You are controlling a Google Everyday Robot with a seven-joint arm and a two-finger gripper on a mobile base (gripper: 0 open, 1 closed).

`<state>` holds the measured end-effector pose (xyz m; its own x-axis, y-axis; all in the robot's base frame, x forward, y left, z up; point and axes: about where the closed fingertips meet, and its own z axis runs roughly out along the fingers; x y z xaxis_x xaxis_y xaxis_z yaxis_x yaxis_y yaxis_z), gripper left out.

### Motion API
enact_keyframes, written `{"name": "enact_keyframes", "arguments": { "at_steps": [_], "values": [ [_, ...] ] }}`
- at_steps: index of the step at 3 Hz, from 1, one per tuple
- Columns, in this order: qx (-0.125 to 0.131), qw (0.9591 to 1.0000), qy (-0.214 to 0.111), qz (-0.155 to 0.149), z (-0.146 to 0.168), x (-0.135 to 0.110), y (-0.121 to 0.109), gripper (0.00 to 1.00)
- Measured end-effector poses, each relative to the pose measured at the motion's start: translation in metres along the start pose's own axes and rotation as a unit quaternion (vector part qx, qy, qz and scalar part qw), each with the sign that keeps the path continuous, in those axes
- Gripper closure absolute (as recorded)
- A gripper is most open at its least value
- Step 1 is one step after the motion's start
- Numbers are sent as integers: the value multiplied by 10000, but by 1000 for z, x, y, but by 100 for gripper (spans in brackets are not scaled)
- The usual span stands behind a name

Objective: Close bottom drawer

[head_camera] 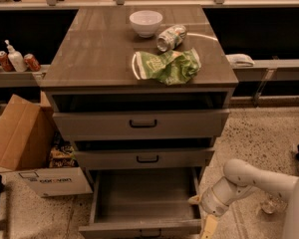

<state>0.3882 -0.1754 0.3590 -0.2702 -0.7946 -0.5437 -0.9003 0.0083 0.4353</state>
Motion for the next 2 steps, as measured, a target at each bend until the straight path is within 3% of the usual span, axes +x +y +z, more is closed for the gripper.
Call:
{"name": "enact_keyframes", "arguments": {
  "at_steps": [1,2],
  "values": [
    [-139,9997,190,47,40,28,-14,0],
    [-182,9985,441,255,69,51,-24,19]
  ]
}}
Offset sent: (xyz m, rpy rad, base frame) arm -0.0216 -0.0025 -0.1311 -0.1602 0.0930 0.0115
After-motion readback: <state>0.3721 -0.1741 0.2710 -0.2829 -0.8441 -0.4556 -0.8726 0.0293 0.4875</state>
